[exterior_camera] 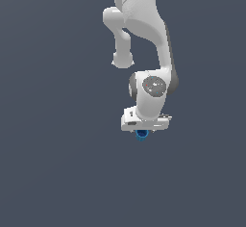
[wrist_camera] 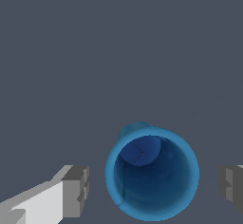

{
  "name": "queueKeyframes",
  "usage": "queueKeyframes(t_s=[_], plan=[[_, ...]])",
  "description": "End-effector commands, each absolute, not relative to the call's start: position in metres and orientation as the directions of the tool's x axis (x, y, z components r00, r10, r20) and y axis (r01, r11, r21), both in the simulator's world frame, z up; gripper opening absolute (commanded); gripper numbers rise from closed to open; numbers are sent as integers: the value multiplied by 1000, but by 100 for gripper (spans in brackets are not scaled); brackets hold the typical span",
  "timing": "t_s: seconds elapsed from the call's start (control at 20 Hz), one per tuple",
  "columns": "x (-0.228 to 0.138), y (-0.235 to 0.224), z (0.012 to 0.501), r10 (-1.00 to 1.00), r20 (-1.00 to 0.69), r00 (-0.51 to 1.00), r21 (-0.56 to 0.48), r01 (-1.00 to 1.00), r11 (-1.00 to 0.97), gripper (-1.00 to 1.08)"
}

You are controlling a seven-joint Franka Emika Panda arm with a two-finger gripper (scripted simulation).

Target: Pick up the object and move it to a goal position.

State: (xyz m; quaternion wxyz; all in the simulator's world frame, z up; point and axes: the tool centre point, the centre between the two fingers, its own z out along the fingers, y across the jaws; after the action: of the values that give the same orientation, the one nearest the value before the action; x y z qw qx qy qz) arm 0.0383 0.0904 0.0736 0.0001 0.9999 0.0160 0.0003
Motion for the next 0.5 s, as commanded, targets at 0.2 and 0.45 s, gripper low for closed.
queueKeyframes(t_s=[0.2,0.45], plan=[[38,91,43,31,0,1000,0,31,-1000,100],[39,91,40,31,0,1000,0,31,-1000,-100]])
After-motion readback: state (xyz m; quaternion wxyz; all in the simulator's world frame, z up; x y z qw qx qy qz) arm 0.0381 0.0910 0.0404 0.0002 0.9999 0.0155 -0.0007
